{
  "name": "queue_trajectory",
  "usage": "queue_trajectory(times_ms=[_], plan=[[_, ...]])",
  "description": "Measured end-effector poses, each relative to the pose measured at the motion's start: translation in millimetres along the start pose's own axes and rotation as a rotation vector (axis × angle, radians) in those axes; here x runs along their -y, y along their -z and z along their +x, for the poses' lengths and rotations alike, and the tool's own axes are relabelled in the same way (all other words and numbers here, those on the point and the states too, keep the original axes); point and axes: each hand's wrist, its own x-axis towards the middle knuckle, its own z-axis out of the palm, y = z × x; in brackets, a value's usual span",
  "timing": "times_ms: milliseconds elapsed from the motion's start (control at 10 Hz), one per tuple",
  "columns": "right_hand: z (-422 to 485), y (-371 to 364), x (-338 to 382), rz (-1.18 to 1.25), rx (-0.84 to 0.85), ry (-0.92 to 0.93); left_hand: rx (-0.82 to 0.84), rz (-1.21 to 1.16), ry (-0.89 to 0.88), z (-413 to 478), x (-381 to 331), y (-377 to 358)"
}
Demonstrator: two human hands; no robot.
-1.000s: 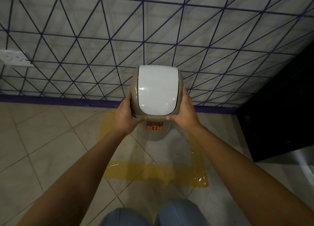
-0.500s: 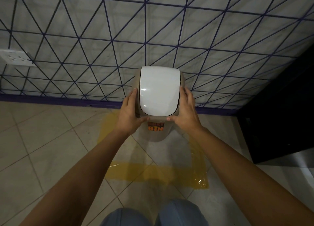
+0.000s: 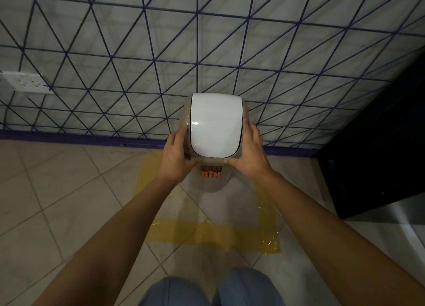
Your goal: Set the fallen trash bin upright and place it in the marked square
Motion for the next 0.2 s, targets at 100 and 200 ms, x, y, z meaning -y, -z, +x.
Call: queue_trajectory(times_ms=[100,200], plan=[[-7.4,10.0,11.3,0.015,0.011,-0.024,0.008,0.021,-0.005,-8.6,-14.2,9.3],[-18.7,24.6,26.9,0.032,0.024,-0.052,0.025,0.043,-0.022,-17.3,-35.2,22.7]])
